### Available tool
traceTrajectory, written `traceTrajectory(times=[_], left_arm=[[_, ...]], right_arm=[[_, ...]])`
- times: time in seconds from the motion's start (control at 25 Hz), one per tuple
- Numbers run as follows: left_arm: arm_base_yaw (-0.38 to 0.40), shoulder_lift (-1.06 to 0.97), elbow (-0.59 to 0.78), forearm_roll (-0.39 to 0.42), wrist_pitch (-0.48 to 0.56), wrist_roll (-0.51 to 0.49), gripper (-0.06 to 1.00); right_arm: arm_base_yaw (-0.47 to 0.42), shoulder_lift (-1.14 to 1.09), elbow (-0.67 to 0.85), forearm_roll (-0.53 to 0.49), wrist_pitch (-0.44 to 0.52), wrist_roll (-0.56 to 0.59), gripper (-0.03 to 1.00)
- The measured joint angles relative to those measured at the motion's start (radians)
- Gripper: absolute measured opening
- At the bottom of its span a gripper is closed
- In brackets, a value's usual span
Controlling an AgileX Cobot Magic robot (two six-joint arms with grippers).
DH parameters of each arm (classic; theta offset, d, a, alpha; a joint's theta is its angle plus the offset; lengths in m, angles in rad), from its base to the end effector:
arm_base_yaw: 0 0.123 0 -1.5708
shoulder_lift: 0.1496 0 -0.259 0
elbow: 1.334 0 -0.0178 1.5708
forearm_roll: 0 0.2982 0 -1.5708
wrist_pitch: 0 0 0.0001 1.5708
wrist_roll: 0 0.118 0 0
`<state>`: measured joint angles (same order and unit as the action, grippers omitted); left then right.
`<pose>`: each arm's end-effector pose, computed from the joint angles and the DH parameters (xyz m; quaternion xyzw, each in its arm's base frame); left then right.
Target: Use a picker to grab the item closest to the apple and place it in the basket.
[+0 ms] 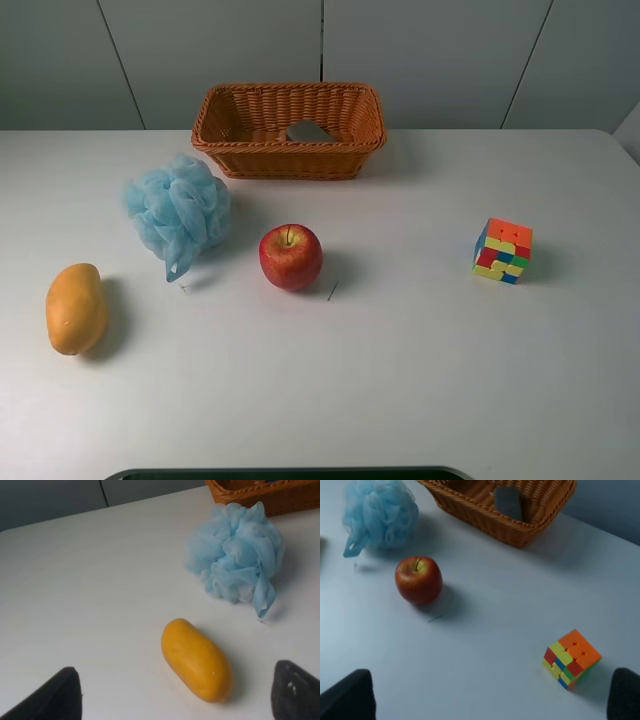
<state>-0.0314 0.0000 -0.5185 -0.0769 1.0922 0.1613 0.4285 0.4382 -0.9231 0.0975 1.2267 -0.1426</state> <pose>0.0827 -0.0107 0.2910 0.0848 0.8518 -0.0048 0.5170 0.1036 0.0592 0.3716 -0.2577 0.8580 0.1108 0.4303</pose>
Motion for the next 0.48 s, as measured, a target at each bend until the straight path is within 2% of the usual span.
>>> traceTrajectory(times=[0.16,0.36,0.48], left_arm=[[0.0,0.0,0.0,0.0,0.0,0.0,0.73],[0.0,0.0,0.0,0.0,0.0,0.0,0.73],[0.0,0.0,0.0,0.0,0.0,0.0,0.73]], right_arm=[[-0.05,-0.19,0.091,0.0,-0.042,0.039,0.7],[-0.213,-0.394,0.194,-0.005,-0.087,0.051,0.7],[-0.292,-0.437,0.251,-0.007,-0.079,0.051,0.7]])
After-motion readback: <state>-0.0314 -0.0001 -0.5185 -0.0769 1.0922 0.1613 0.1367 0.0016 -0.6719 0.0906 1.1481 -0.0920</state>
